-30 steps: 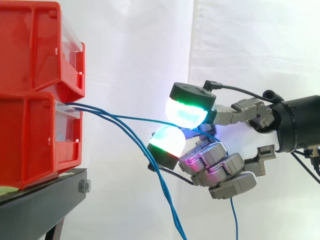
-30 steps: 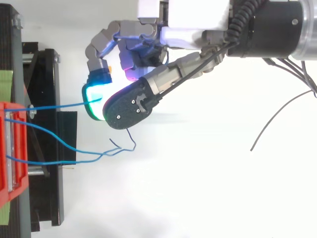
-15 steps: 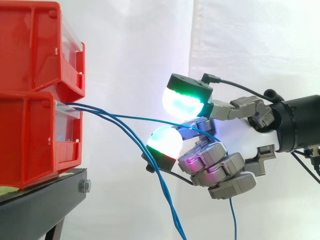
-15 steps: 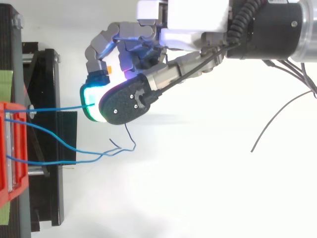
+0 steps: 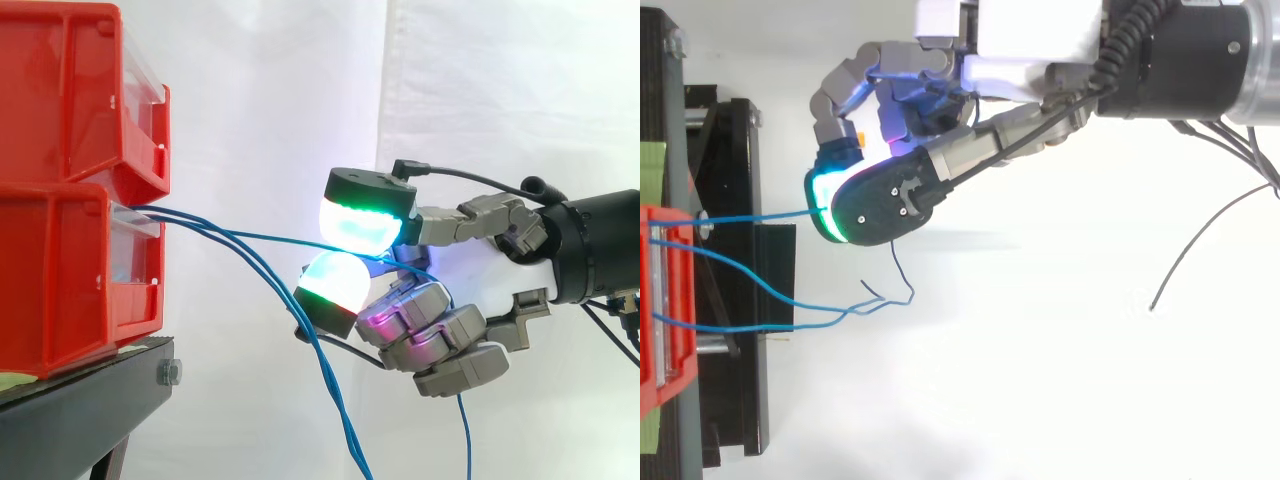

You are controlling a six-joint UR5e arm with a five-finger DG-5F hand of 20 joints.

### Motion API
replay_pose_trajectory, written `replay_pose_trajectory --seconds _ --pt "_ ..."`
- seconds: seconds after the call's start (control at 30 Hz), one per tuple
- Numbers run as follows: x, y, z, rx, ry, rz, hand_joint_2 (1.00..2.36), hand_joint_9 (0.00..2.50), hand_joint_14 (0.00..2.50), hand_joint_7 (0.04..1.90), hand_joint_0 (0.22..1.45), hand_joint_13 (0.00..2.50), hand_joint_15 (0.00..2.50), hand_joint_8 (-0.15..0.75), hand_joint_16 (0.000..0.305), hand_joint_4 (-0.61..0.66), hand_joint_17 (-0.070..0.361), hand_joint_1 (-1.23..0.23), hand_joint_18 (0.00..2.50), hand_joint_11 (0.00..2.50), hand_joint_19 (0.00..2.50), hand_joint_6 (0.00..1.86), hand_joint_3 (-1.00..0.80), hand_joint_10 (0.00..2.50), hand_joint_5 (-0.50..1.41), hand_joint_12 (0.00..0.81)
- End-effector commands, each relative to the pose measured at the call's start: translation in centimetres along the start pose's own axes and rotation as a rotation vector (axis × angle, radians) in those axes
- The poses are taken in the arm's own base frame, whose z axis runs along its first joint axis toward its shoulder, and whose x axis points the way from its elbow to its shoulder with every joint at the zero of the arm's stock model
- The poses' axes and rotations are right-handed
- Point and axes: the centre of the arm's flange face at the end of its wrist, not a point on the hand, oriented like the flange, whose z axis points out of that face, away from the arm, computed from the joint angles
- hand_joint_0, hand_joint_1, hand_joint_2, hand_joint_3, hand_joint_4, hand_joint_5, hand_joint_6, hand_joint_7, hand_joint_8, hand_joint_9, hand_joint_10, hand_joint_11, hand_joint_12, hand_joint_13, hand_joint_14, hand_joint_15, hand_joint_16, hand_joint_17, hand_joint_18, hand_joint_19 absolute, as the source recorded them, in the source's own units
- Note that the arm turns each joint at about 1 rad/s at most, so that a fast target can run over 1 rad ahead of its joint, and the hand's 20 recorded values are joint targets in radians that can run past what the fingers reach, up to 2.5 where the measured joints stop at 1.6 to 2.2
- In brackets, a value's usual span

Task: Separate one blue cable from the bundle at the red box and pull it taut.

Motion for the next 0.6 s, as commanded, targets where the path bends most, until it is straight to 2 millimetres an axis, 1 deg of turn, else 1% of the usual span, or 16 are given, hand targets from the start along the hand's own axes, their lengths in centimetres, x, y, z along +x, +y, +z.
replay_pose_trajectory --seconds 0.0,0.2,0.23,0.27,0.4,0.43,0.5,0.57 --pt "0.06 -0.01 0.02 0.0 -0.001 0.0 1.02 0.31 2.5 1.17 0.62 0.61 1.31 0.364 0.038 -0.02 0.086 -0.66 1.18 1.36 1.71 0.88 -0.22 2.5 -0.2 0.369" --pt "0.06 -0.01 0.02 0.0 -0.001 -0.002 1.02 0.31 2.5 1.13 0.64 0.61 1.34 0.367 0.039 -0.03 0.087 -0.69 1.17 1.37 1.71 0.9 -0.19 2.5 -0.2 0.37" --pt "0.06 -0.01 0.02 0.0 -0.001 0.0 1.02 0.3 2.5 1.11 0.65 0.61 1.34 0.364 0.039 -0.03 0.087 -0.71 1.16 1.36 1.71 0.9 -0.21 2.5 -0.2 0.37" --pt "0.05 0.07 0.03 -0.002 -0.001 0.0 1.02 0.3 2.5 1.1 0.66 0.61 1.35 0.363 0.039 -0.04 0.088 -0.72 1.15 1.39 1.71 0.91 -0.23 2.5 -0.2 0.375" --pt "0.18 0.01 0.03 0.0 0.001 0.0 1.01 0.3 2.5 1.1 0.69 0.61 1.37 0.361 0.039 -0.07 0.088 -0.75 1.14 1.38 1.69 0.91 -0.3 2.5 -0.21 0.372" --pt "0.16 0.01 0.03 0.0 -0.001 0.0 1.01 0.3 2.5 1.11 0.7 0.62 1.35 0.357 0.039 -0.09 0.088 -0.76 1.14 1.38 1.69 0.91 -0.32 2.5 -0.21 0.375" --pt "0.16 -0.07 0.02 0.002 -0.002 0.001 1.01 0.31 2.5 1.21 0.72 0.62 1.34 0.354 0.039 -0.15 0.088 -0.77 1.13 1.36 1.69 0.9 -0.34 2.5 -0.21 0.372" --pt "0.2 0.02 0.05 0.001 -0.007 0.013 1.01 0.32 2.5 1.24 0.74 0.62 1.33 0.345 0.039 -0.21 0.088 -0.78 1.13 1.36 1.69 0.91 -0.35 2.5 -0.21 0.367"
